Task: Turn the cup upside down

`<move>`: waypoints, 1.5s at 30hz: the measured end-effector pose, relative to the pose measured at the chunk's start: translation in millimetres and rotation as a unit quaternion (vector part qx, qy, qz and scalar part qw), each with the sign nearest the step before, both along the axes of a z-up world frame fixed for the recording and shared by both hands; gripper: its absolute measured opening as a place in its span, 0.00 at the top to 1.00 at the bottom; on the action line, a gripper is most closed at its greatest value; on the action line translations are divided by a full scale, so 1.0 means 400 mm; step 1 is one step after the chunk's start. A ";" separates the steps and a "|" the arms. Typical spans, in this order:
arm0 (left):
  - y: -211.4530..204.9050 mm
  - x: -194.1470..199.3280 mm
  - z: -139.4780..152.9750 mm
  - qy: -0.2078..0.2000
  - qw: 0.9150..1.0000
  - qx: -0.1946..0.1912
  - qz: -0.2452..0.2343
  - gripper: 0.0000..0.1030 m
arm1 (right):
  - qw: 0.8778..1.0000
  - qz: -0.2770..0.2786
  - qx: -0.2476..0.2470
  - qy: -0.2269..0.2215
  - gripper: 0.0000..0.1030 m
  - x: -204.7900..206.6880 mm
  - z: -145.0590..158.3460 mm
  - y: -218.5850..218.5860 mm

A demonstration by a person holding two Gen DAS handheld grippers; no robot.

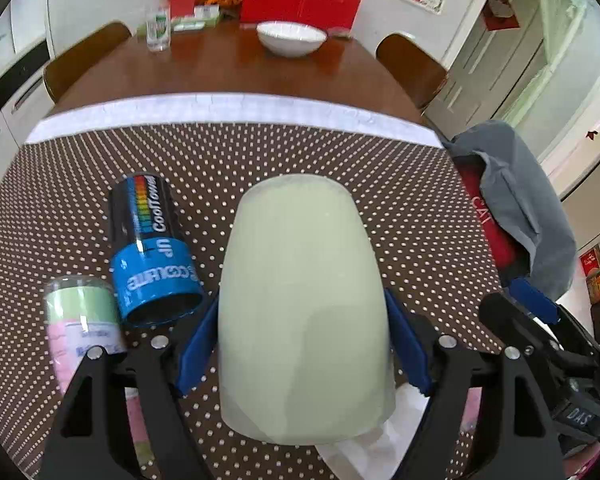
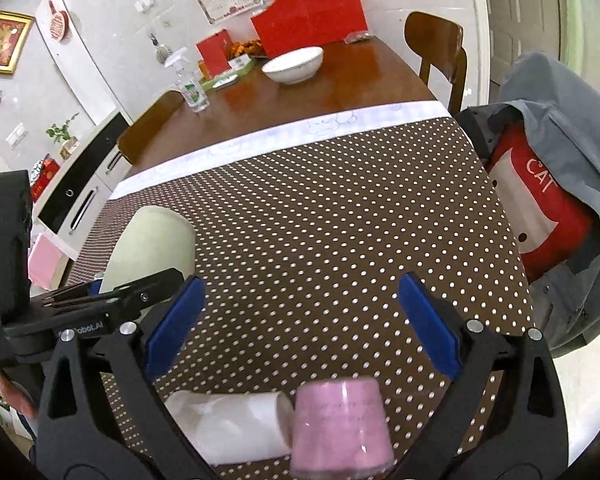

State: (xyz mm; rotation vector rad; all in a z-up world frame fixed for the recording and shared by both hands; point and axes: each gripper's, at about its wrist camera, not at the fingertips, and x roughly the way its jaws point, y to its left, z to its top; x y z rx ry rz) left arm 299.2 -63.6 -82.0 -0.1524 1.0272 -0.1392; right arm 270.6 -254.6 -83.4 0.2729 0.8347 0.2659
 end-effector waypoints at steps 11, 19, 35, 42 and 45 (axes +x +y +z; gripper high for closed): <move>0.059 -0.179 0.079 -0.048 0.999 0.020 0.001 0.26 | 1.000 0.002 -0.004 -0.027 0.08 -0.136 0.054 0.029; 0.086 -0.278 0.085 -0.061 0.998 0.021 -0.003 0.26 | 0.999 0.004 0.003 -0.039 0.08 -0.229 0.058 0.037; 0.097 -0.433 0.016 -0.055 0.998 0.013 -0.031 0.26 | 0.999 0.001 0.024 -0.032 0.08 -0.353 0.003 0.067; 0.096 -0.450 -0.042 -0.043 0.998 0.027 -0.029 0.26 | 1.000 0.001 0.021 -0.019 0.07 -0.386 -0.018 0.088; 0.093 -0.454 -0.067 -0.032 0.999 0.022 -0.030 0.26 | 1.000 0.003 0.016 -0.006 0.07 -0.390 -0.034 0.101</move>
